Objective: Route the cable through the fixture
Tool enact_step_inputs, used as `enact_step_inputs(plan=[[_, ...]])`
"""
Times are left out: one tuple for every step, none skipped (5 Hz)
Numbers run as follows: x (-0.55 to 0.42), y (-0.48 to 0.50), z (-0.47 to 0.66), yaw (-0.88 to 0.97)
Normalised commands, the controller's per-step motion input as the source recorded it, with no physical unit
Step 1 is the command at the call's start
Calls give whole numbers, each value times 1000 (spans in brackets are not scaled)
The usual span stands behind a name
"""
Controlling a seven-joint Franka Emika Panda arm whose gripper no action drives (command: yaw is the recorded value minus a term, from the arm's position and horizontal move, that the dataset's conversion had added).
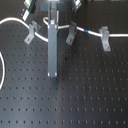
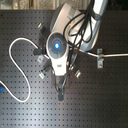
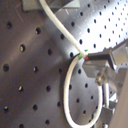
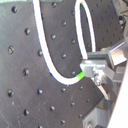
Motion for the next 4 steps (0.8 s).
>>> enact_step_inputs(plan=[[0,0,17,0],[42,-30,0,-86],[281,-203,-375,-91],[196,-351,-454,-37]])
